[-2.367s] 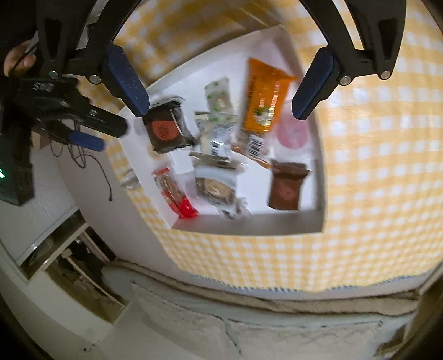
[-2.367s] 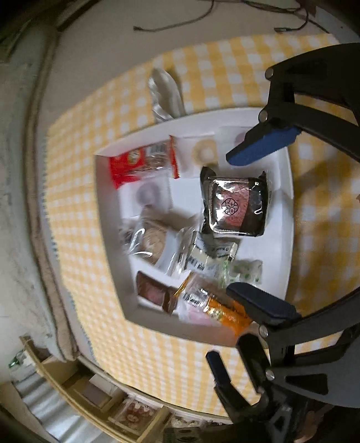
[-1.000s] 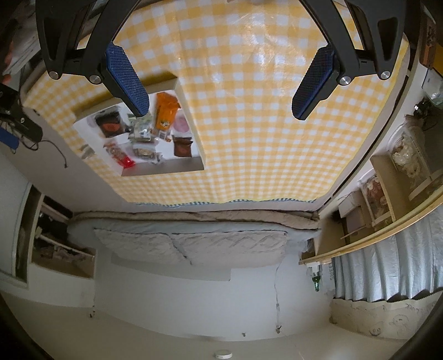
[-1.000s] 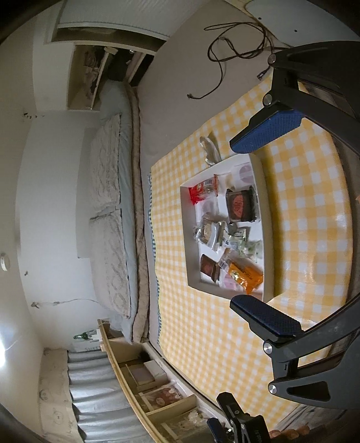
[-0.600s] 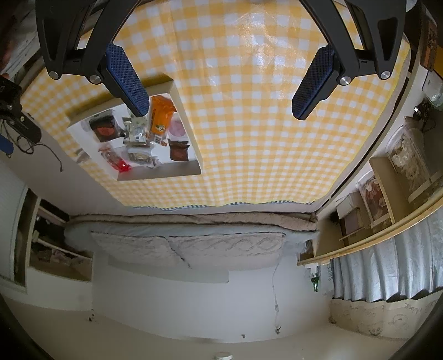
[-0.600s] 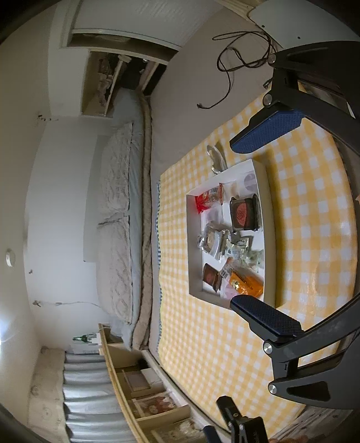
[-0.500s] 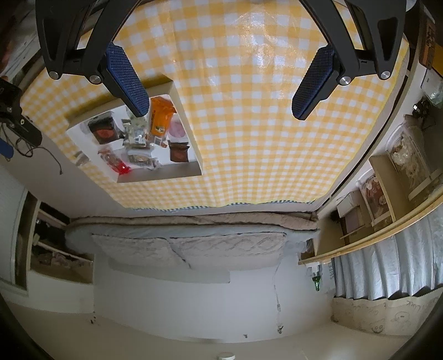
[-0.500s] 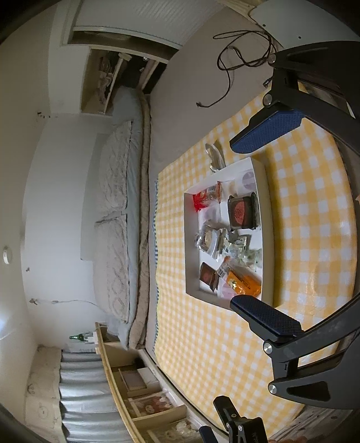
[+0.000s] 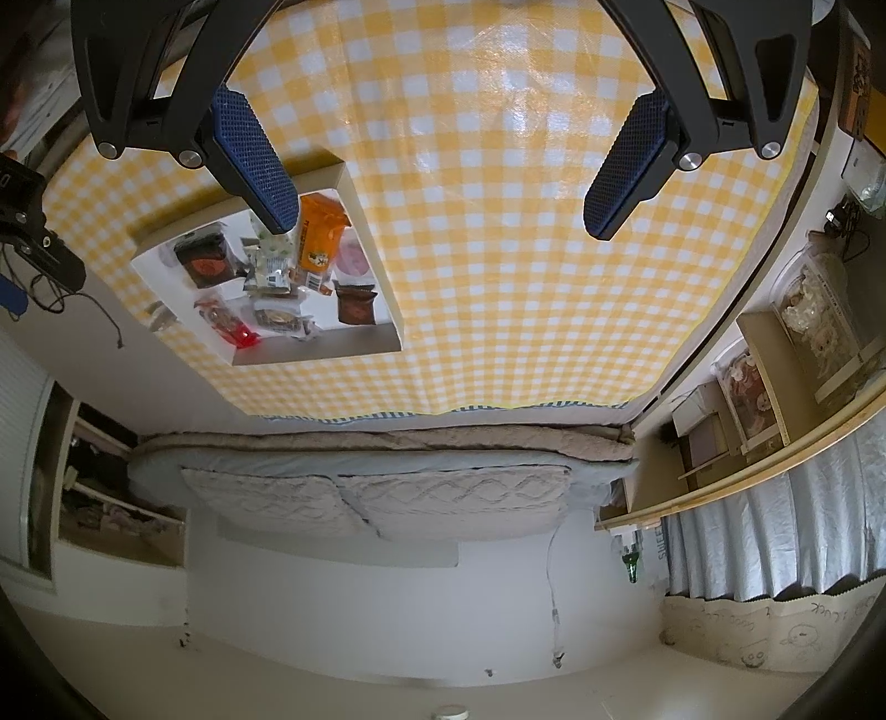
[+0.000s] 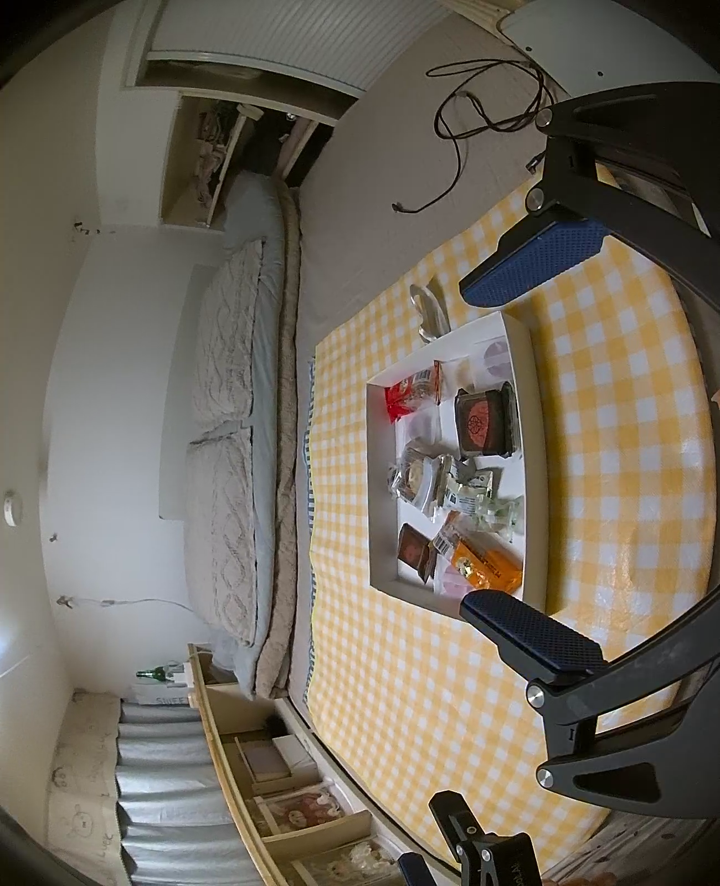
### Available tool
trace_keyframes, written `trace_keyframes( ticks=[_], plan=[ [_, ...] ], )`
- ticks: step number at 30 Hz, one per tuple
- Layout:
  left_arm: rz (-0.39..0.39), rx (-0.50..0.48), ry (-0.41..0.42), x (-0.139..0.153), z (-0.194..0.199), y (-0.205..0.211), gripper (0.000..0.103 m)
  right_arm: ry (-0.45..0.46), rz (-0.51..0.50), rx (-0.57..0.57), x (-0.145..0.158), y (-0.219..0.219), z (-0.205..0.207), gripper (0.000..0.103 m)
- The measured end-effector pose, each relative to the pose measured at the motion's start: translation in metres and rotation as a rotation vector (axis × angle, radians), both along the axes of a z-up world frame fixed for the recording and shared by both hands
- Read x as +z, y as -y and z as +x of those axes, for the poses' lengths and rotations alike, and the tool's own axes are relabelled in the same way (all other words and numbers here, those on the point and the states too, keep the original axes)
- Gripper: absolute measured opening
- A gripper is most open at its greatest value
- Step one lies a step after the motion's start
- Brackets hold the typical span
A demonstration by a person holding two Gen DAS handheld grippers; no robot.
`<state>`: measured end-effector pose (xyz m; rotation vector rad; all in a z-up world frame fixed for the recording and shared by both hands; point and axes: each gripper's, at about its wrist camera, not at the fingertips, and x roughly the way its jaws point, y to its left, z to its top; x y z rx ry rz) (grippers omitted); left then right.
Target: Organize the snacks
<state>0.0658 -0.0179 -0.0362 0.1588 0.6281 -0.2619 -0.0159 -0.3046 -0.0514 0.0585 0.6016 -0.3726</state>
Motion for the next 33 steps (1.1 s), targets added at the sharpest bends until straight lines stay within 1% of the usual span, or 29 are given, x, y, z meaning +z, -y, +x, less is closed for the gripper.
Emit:
trace_keyframes(
  ticks=[33],
  plan=[
    [-0.002,0.019,0.003,-0.0028,-0.0061,0.0041,0.103,-0.001,-0.004,-0.005,0.0001,-0.0091,0.0012,0.103]
  ],
)
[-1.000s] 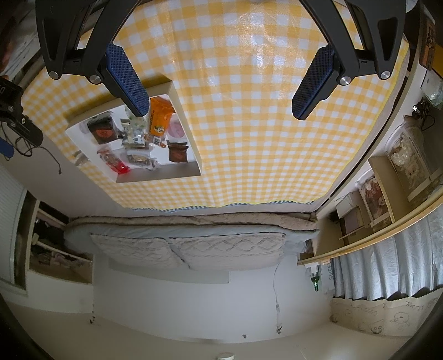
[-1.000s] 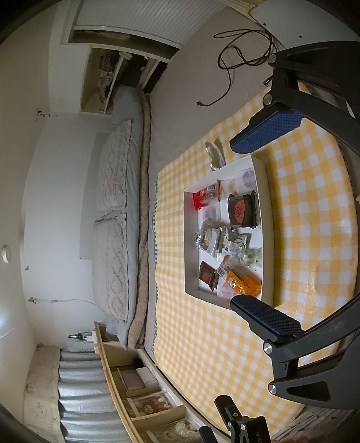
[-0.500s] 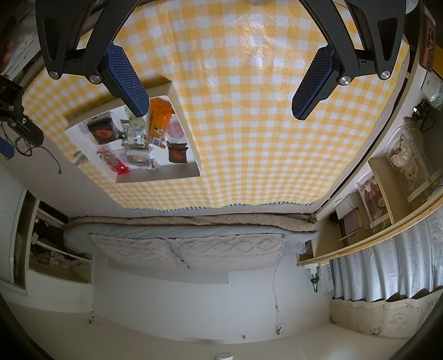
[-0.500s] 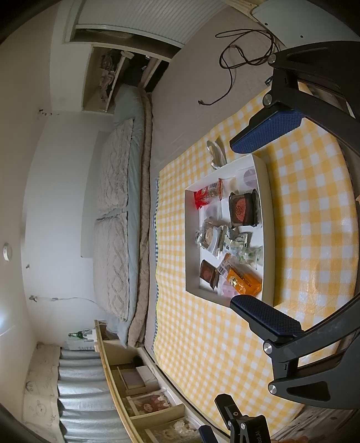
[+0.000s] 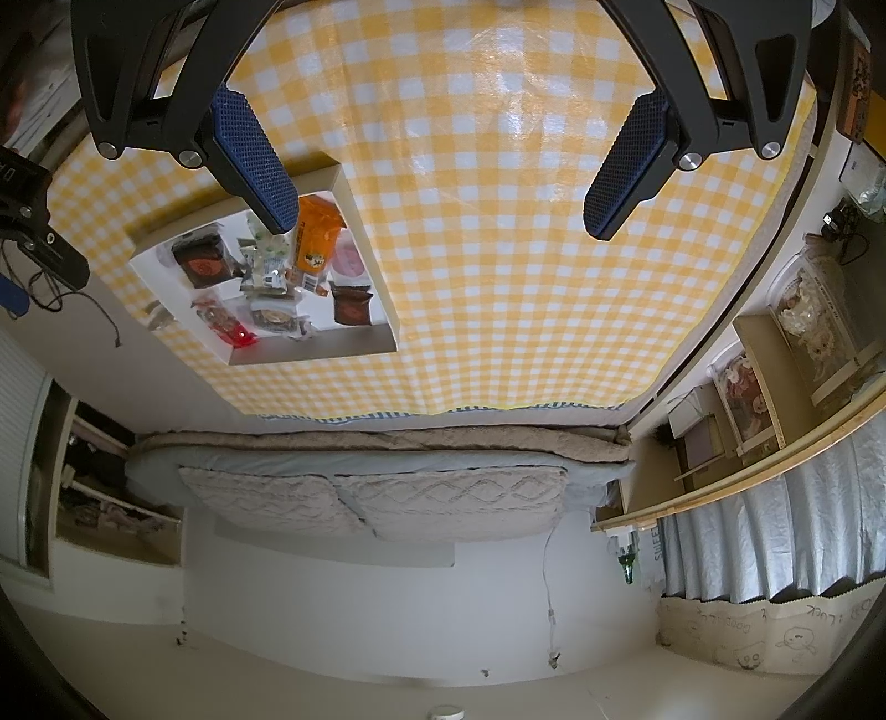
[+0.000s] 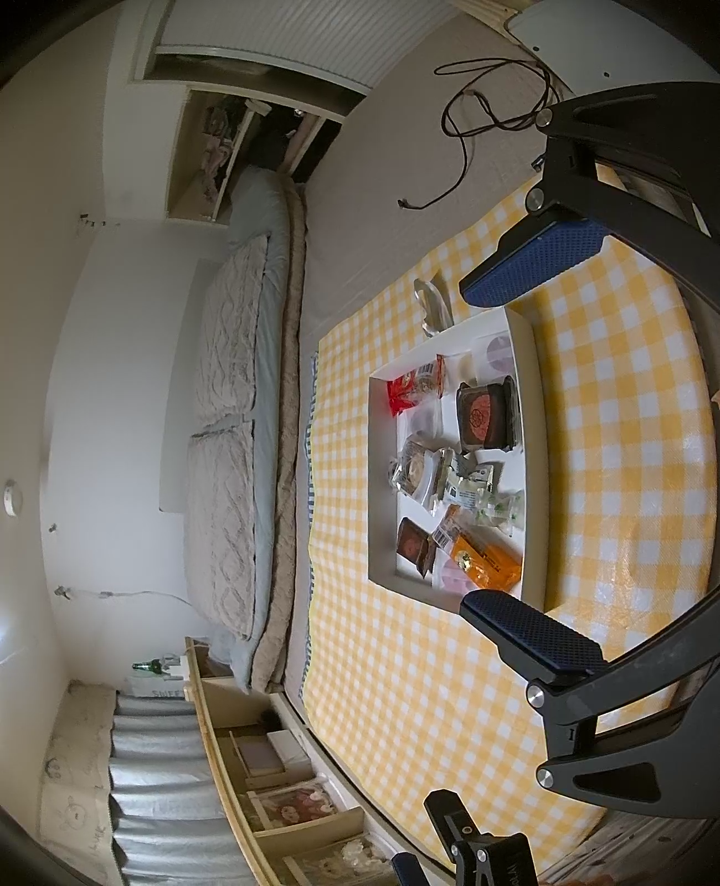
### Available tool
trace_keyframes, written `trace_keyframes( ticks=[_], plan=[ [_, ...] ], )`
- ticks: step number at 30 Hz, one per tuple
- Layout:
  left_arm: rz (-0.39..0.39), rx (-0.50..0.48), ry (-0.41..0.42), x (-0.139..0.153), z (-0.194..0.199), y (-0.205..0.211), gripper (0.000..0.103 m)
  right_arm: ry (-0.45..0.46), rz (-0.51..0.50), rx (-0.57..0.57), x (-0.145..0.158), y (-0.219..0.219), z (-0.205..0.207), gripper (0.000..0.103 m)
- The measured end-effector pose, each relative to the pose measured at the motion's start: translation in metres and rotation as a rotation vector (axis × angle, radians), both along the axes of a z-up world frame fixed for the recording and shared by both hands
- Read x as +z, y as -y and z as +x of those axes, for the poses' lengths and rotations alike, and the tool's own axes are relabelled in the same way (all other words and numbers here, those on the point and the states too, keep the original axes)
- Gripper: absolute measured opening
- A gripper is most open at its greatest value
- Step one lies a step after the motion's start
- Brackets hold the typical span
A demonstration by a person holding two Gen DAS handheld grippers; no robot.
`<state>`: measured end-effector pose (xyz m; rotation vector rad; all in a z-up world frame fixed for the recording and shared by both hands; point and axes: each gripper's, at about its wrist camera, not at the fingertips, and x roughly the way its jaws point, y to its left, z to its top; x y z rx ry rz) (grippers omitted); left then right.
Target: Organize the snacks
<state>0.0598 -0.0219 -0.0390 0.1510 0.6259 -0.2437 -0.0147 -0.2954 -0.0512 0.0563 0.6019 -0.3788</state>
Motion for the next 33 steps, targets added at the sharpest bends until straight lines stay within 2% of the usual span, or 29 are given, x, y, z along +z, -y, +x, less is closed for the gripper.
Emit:
trace_keyframes(
  ticks=[33],
  plan=[
    [-0.001,0.017,0.009,0.001,-0.004,0.0031,0.103,0.011,0.0,0.006,0.0026,0.0012,0.0034,0.103]
  ],
)
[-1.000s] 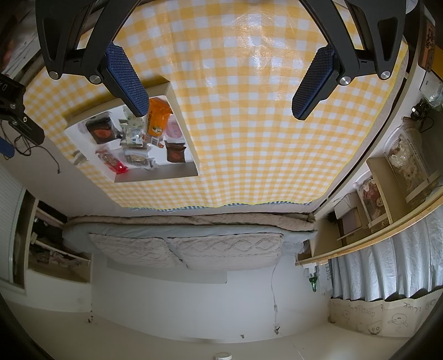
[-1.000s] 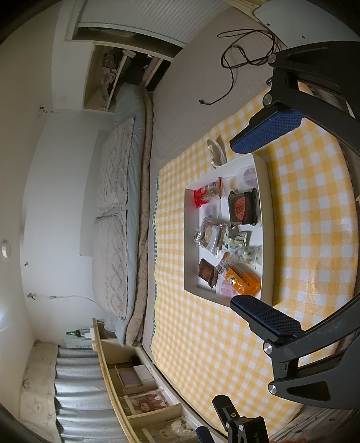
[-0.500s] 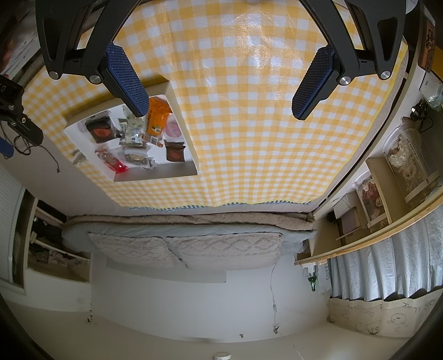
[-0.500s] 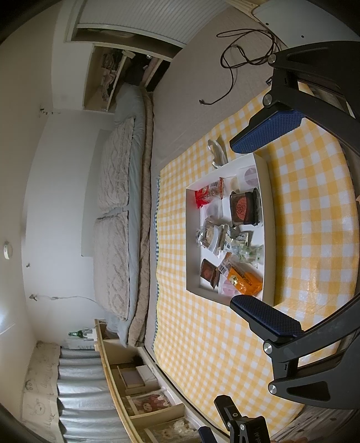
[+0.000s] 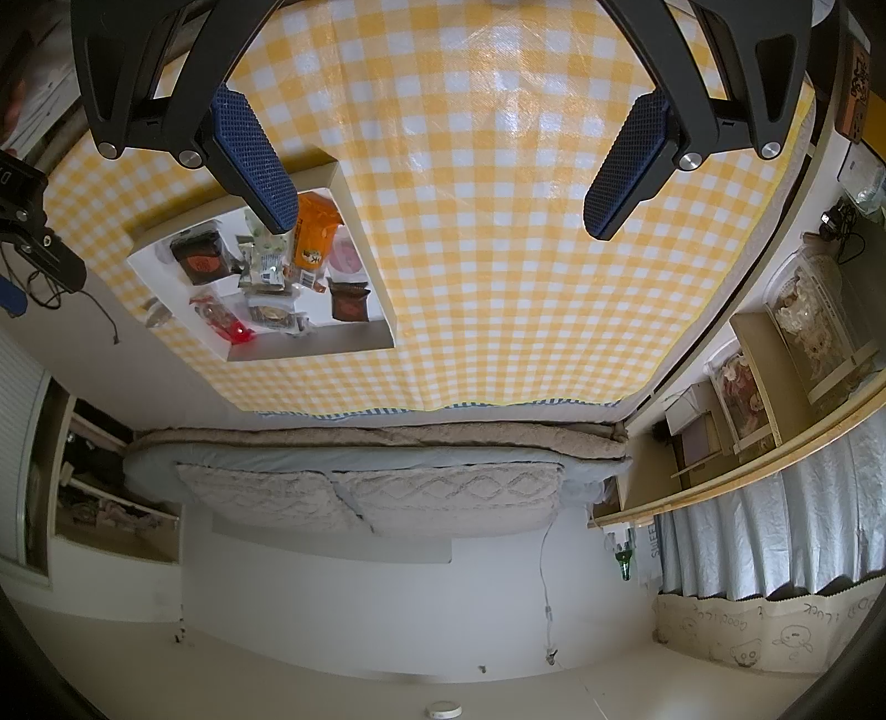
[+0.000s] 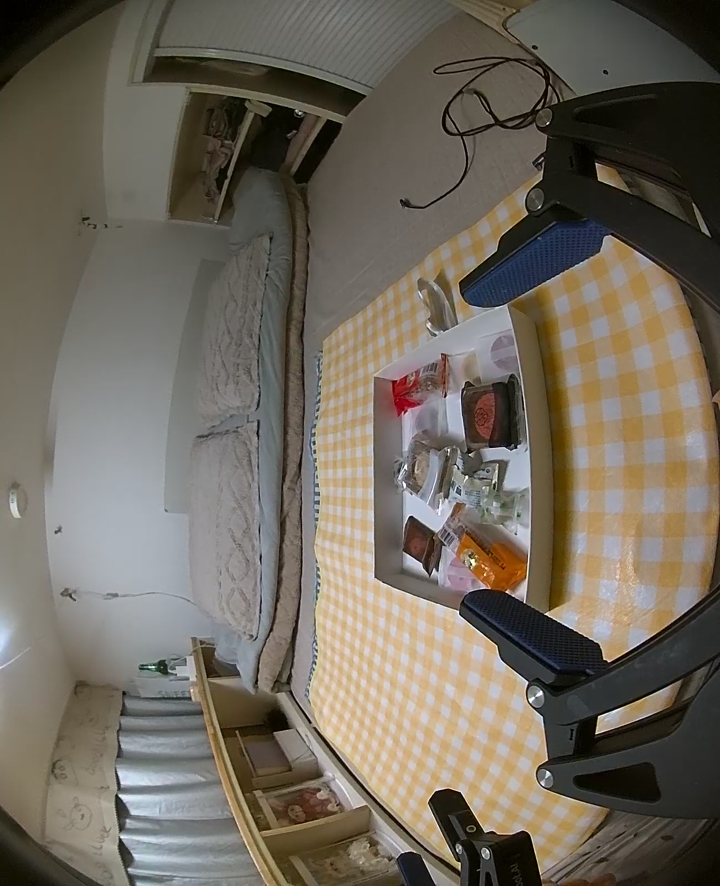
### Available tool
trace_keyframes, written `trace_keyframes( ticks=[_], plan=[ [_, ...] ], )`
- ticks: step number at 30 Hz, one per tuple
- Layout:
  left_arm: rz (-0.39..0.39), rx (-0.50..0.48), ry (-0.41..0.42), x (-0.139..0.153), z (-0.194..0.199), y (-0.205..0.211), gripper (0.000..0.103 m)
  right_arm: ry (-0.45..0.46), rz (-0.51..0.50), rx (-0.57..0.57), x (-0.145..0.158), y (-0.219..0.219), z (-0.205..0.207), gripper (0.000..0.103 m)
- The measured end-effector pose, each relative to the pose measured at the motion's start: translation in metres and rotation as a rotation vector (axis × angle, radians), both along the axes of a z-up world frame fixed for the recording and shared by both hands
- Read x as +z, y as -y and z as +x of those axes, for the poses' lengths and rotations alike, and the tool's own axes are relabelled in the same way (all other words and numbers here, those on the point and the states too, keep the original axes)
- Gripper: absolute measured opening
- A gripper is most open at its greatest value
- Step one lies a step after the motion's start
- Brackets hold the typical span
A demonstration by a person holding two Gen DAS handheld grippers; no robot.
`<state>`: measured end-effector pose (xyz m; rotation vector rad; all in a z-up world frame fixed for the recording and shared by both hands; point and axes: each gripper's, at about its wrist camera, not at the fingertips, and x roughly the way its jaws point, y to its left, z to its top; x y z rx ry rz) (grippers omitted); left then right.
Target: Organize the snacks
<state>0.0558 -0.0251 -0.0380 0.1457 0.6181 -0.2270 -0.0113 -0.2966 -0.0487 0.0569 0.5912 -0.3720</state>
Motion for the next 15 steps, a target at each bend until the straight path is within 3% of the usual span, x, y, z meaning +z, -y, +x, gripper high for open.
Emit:
trace_keyframes(
  ticks=[15],
  plan=[
    [0.003,0.004,0.009,0.0001,-0.0027,0.0027,0.103,0.014,-0.001,0.008,0.0024,0.0039,-0.001,0.103]
  ],
)
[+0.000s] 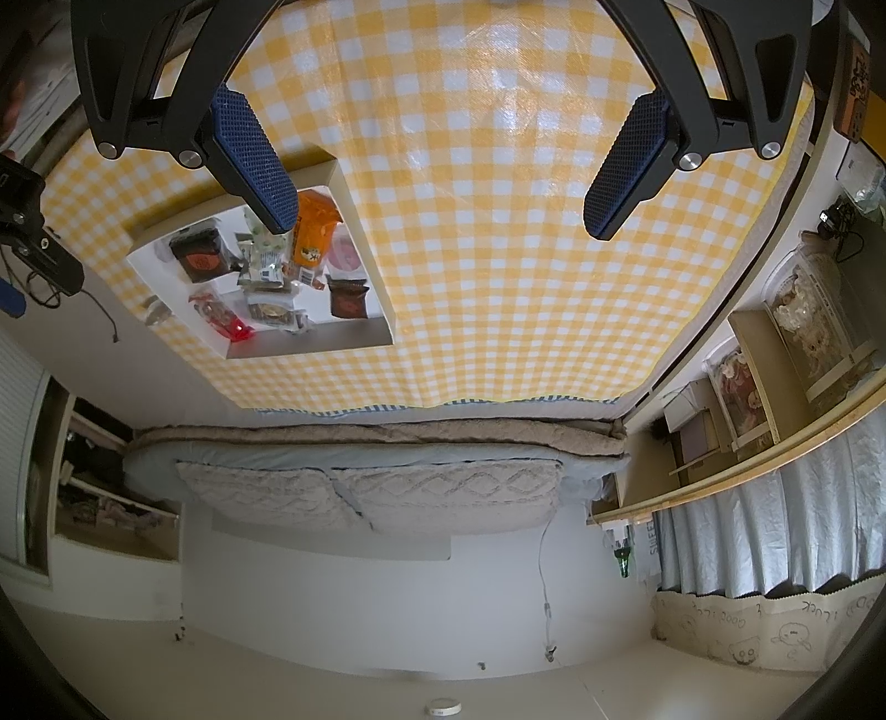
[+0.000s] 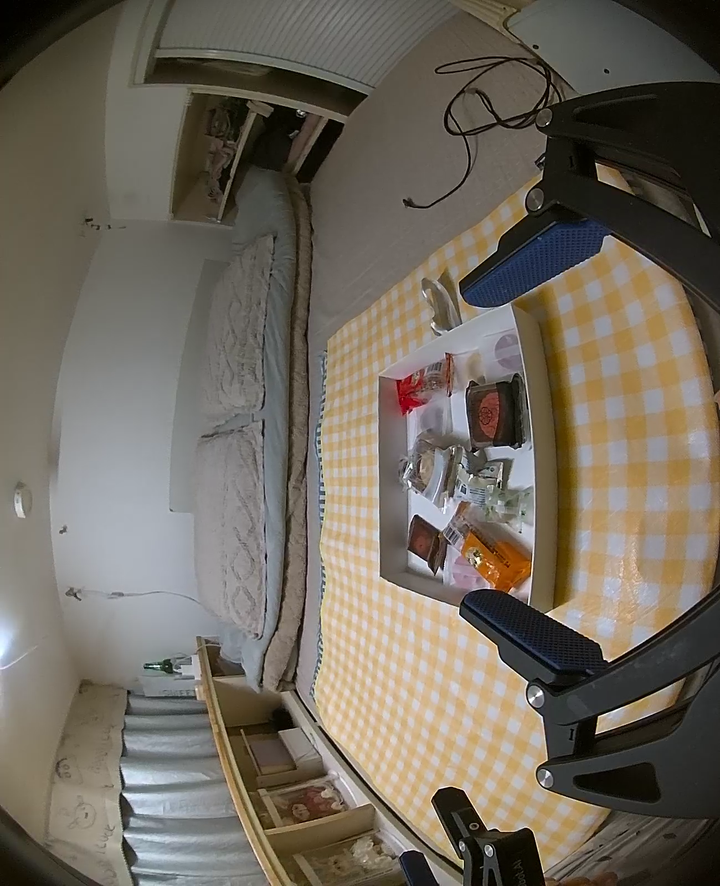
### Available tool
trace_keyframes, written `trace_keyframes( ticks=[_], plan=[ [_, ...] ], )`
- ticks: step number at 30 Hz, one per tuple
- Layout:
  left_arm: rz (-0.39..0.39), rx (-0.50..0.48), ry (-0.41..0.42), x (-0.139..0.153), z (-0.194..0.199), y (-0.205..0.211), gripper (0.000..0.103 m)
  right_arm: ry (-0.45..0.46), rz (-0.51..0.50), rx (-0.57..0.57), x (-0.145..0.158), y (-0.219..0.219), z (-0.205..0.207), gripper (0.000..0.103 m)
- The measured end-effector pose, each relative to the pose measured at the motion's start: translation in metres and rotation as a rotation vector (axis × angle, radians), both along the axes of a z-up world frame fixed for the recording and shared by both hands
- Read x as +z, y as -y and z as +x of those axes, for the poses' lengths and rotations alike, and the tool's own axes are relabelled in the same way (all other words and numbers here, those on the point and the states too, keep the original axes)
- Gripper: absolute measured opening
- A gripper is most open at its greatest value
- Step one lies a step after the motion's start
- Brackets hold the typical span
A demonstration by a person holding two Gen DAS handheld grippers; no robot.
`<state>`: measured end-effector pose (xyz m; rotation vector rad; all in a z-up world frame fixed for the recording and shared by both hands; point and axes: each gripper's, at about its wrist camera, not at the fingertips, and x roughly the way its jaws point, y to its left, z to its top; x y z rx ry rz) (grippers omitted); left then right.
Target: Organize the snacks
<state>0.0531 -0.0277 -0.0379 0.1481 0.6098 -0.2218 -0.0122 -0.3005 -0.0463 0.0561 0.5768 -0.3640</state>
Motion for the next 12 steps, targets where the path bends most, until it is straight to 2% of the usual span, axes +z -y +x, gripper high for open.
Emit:
trace_keyframes(
  ticks=[12],
  plan=[
    [-0.009,0.01,0.01,0.0011,-0.0009,-0.0006,0.103,0.001,0.0,0.001,-0.0002,-0.0004,-0.0003,0.103]
  ],
)
